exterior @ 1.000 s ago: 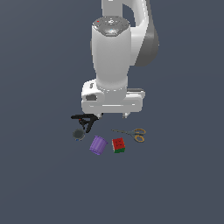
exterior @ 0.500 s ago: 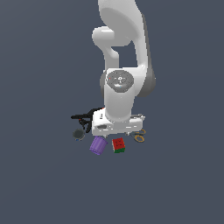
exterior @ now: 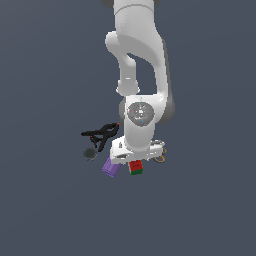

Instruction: Pick up a designated object from a clutter of objects.

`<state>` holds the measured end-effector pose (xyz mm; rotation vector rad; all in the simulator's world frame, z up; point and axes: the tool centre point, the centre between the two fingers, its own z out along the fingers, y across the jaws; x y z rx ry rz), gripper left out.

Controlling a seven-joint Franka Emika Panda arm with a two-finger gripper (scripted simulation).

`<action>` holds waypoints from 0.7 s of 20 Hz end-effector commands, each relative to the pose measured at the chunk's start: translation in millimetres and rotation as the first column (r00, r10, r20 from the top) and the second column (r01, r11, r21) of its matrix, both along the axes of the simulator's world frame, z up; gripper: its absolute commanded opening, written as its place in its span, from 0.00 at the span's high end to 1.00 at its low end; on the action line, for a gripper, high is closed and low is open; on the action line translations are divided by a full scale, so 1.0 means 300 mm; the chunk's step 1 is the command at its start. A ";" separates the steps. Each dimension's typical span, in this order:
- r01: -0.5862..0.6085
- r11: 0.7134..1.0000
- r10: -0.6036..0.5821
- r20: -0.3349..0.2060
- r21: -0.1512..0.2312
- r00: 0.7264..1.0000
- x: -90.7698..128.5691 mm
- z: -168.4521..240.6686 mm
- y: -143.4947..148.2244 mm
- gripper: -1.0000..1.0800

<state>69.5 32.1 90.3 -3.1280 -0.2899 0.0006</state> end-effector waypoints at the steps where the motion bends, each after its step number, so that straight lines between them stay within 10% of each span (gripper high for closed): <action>1: -0.006 1.000 0.006 0.001 0.000 1.000 0.001 -0.019 0.004 0.04; 14: -0.006 1.000 0.006 0.000 0.000 1.000 -0.003 -0.129 0.004 0.04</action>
